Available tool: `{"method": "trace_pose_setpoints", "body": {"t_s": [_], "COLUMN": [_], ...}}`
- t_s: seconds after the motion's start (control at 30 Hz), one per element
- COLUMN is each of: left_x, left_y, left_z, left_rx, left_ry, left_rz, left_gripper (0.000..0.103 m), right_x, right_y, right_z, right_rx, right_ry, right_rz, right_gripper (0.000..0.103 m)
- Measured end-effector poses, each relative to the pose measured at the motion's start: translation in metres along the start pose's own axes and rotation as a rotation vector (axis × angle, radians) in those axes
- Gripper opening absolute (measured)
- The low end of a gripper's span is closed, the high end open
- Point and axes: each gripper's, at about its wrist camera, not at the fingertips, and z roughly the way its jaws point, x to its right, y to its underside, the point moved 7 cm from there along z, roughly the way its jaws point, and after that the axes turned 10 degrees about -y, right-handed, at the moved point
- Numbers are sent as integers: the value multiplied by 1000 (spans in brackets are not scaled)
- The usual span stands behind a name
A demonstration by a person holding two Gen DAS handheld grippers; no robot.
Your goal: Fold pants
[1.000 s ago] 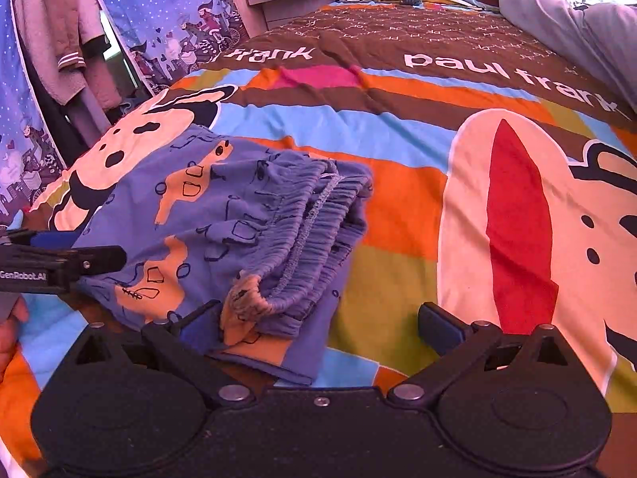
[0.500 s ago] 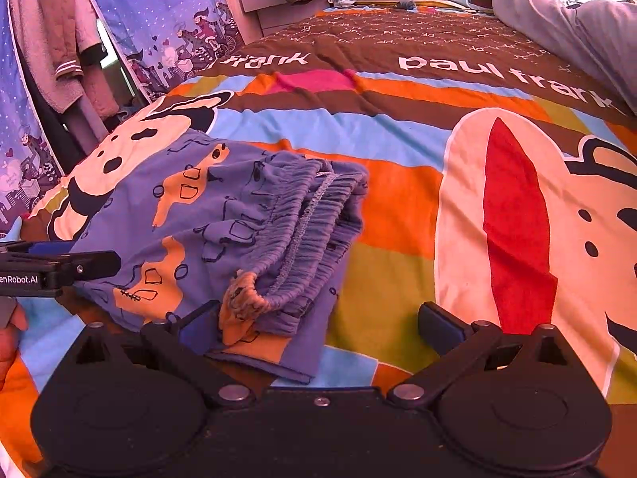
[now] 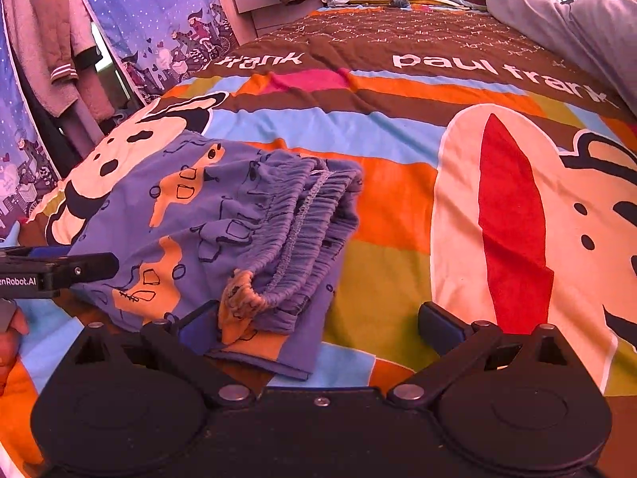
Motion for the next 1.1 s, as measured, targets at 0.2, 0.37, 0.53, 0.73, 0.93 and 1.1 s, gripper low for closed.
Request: {"method": "trace_pose_setpoints", "body": {"t_s": [0.2,0.37,0.53,0.73,0.93,1.1], "left_x": [-7,-14,-13,-19,-12,-8], "left_y": [-1,-8,-23,-26,-24,-23], "left_z": [-7,-17,-2,20,20,19], "left_rx": [47,126,88,23,29,23], "left_ry": [57,131,225,311,309,299], "left_rz": [-60,-134,-166,-265,-229,-203], "left_gripper": [103,103,103,102,99,87], "right_x": [-10,-2,20,43,43,45], "right_y": [-6,-30,-71,-76,-69,-70], "right_z": [-29,-24,14,55,54,51], "right_rx": [104,137,121,69,125,133], "right_ry": [-229,-250,-267,-304,-290,-262], "right_rz": [4,29,82,192,203,210], "right_gripper": [102,102,102,102,100,67]}}
